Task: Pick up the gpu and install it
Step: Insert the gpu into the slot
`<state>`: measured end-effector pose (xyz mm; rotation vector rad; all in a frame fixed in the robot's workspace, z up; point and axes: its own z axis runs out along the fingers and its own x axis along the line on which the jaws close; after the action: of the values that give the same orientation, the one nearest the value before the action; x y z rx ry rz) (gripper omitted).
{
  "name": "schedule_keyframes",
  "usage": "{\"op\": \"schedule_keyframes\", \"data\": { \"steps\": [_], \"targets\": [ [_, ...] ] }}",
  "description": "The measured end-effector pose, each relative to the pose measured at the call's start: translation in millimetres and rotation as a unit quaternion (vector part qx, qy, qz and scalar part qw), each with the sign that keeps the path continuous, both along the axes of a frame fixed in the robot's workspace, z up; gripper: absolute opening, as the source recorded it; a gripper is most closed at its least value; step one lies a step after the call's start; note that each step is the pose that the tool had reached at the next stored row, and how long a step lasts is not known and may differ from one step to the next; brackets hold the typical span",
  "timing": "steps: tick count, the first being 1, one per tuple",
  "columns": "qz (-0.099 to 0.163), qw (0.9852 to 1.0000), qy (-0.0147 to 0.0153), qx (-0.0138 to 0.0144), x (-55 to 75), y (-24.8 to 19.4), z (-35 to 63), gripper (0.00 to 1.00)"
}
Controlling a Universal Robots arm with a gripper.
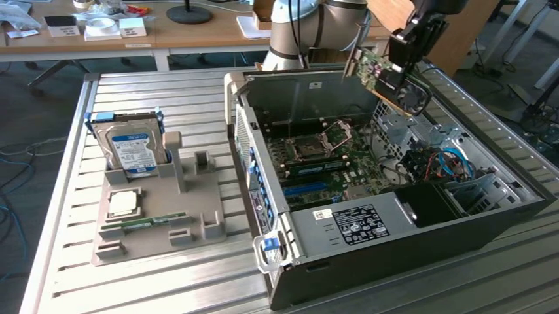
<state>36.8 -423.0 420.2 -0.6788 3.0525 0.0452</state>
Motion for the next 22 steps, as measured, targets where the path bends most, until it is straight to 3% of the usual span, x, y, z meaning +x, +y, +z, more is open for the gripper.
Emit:
{"op": "schedule_keyframes", "data": {
  "steps": [6,10,16,22],
  "targets": [
    [0.040,0.9992,0.0000,-0.0001,0.0,0.0,0.0,0.27],
    [0.070,0.9976,0.0000,0.0000,0.0,0.0,-0.3,0.27],
    [0.122,0.9926,0.0000,0.0000,0.0,0.0,-0.7,0.27],
    [0.169,0.9856,0.0000,0.0000,0.0,0.0,-1.2,0.27]
  ]
}}
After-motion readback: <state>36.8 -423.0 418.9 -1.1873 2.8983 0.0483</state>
